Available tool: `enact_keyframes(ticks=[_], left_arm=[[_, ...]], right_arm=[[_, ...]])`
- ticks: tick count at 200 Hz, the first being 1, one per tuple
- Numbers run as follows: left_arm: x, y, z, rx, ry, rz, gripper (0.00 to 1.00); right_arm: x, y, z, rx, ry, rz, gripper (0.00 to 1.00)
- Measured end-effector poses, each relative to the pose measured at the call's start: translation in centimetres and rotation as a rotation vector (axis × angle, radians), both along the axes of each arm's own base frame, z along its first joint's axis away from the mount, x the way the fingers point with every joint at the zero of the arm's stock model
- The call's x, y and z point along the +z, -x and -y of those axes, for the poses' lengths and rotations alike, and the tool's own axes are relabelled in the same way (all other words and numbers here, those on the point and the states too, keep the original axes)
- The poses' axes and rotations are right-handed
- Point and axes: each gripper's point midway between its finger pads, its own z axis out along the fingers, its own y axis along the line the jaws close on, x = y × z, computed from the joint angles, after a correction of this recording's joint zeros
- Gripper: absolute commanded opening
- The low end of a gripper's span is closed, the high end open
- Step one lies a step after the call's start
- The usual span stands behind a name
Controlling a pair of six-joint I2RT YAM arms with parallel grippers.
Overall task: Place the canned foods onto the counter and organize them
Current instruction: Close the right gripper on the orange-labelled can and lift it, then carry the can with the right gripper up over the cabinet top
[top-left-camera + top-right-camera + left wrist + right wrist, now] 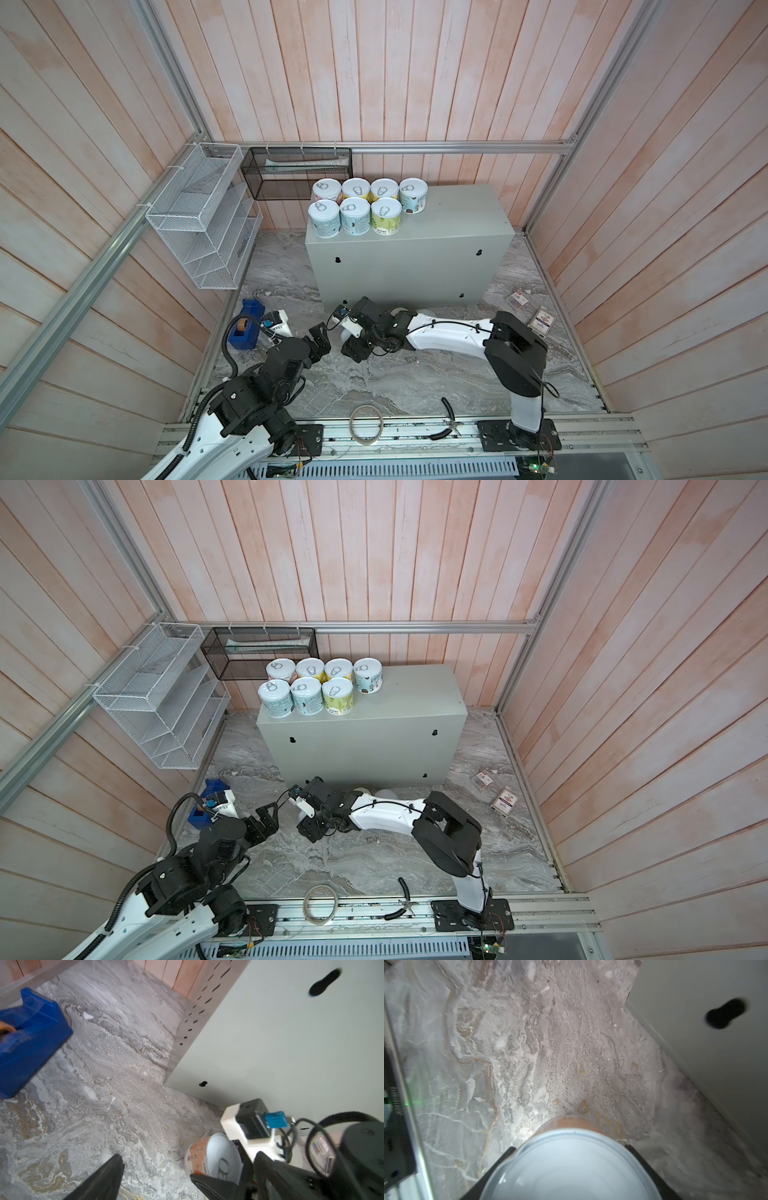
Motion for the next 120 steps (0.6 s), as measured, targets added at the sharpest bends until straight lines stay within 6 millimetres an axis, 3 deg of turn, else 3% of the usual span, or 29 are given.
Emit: enact_keyframes(ticks=[52, 79, 120], left_arm=[[2.1, -0.1, 0.2, -0.041, -0.044, 0.025, 0.99], [2.0, -1.1, 2.5, -0.138, -0.124, -0.03, 0.99], [2.6, -3.5, 6.9, -0.291, -0.195, -0.047, 0.98]], right_arm=[[11.8, -0.4, 4.3, -0.072, -0.128, 0.039, 0.0], [16.7, -2.3, 8.0, -0.163, -0.149, 0.062, 0.0], [21.3, -5.2, 12.5, -0.307, -0.113, 0.131, 0.0]])
